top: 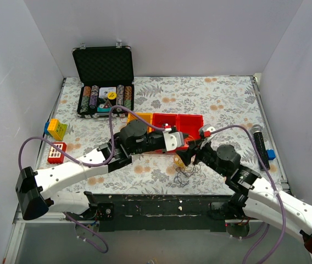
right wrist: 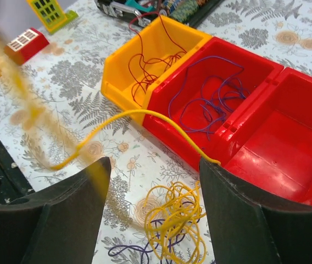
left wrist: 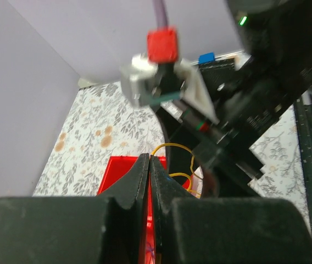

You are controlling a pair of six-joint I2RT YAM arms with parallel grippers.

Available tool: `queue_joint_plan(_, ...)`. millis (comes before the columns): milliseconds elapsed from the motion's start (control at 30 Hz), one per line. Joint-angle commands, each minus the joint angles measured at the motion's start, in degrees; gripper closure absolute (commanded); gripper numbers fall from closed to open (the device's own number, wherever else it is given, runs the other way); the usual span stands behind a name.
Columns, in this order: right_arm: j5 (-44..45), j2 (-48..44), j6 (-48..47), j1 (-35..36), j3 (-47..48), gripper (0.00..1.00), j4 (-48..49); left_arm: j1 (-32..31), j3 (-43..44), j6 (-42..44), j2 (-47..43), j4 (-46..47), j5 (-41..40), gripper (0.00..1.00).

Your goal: Untangle the cables

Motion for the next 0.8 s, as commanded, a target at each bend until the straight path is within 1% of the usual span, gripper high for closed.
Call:
queue_joint_plan(0,2.82,4.04,-1.02,-0.03,-2.86,0.27,11.32,-0.26,4.79,-2.2,-0.13,-3.67,8.12,1.0)
queue_joint_plan(67,3.62,5.97,0.47,-0.03,-3.4,0.28,12.58,-0.53,7.95,-5.01,0.66,-3.58,8.74,1.0)
queue_joint_plan(200,-1.55,8.0,3.02,-0.03,-3.92,0.34,10.82,-0.7,12.52,-8.97,0.76,-1.92,5.93,1.0)
queue_joint_plan(333,-5.34,7.22,7.23,-0.03,-7.96,0.36,11.7,-0.71,18.76,-11.26,1.63,-0.25,3.39,1.0)
queue_joint_plan(433,-5.34,5.81,9.61,-0.03,-11.65,0.37,11.7,-0.71,23.59,-12.84,2.86,2.39,1.45,1.0)
queue_joint_plan(600,-5.34,3.96,11.99,-0.03,-15.52,0.37,9.68,-0.71,34.74,-15.65,5.58,2.22,0.13,1.0)
queue_joint_plan(767,-7.54,3.87,14.8,0.05,-18.51,0.37,8.01,-0.71,43.01,-14.87,7.87,1.95,-0.05,1.0)
